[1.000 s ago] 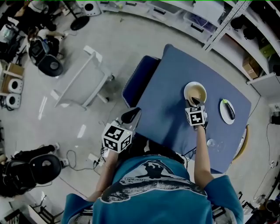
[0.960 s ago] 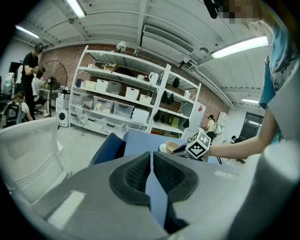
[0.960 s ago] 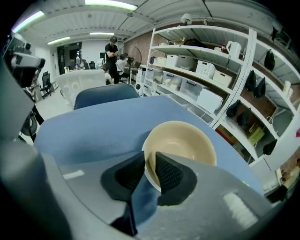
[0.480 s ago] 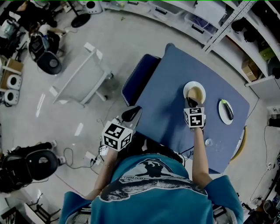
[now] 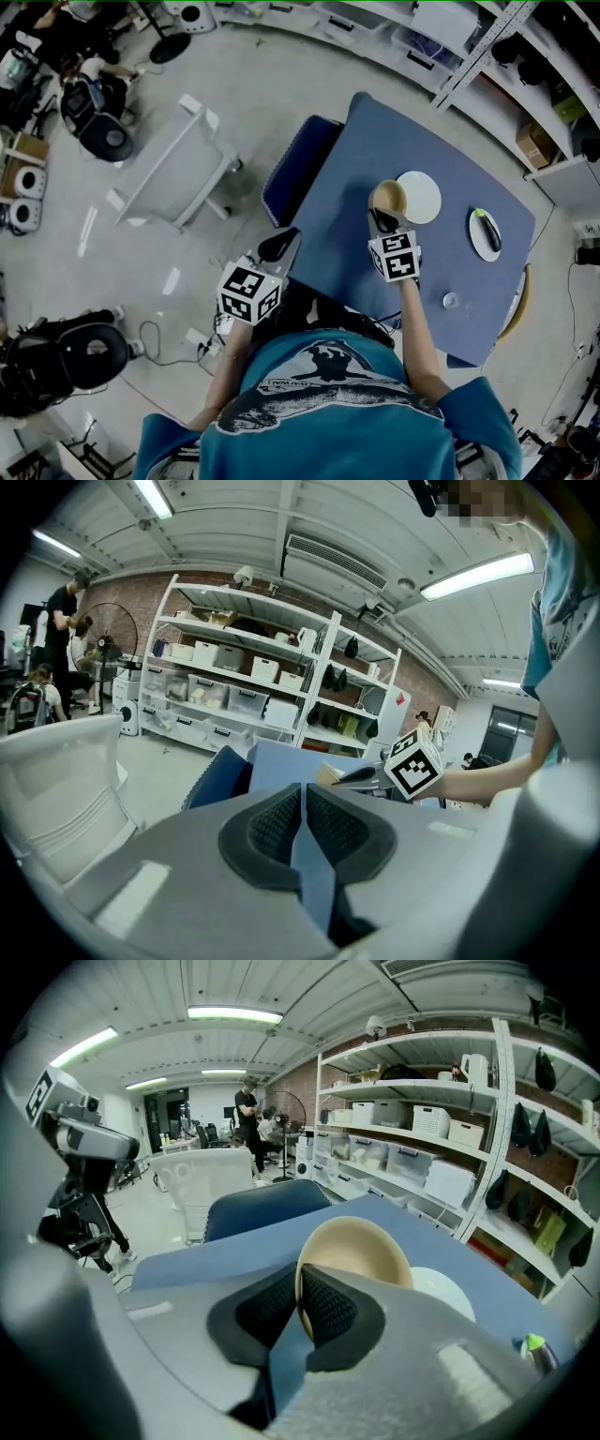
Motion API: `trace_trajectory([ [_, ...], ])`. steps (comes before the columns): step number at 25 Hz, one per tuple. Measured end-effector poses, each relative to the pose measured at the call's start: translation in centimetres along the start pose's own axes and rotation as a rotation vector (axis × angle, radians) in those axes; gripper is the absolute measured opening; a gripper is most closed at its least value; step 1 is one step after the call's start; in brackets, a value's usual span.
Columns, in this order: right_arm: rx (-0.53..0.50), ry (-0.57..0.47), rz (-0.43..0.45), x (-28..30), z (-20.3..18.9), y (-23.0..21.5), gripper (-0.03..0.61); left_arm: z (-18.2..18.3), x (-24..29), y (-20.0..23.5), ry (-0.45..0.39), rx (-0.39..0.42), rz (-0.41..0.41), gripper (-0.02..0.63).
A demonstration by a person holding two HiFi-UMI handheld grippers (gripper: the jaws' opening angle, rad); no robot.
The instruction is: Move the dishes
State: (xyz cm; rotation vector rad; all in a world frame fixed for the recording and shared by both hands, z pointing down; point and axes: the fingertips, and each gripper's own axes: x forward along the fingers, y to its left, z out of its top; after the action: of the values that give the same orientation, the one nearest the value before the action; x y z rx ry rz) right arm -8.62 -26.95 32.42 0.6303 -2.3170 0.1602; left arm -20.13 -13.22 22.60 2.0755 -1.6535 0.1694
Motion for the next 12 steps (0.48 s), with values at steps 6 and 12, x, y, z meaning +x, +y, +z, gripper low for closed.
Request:
trace_trajectory([
  [6, -0.105, -0.007, 0.104, 1.2, 1.8, 5.5, 0.017, 0.1, -0.5, 0.5, -0.011, -0.001, 0.003, 0.032],
  [12, -0.249, 0.038, 0.186, 2.5, 1.7, 10.8, 0.017, 0.2, -1.1, 1.9, -0.022, -0.007, 0.012, 0.032],
])
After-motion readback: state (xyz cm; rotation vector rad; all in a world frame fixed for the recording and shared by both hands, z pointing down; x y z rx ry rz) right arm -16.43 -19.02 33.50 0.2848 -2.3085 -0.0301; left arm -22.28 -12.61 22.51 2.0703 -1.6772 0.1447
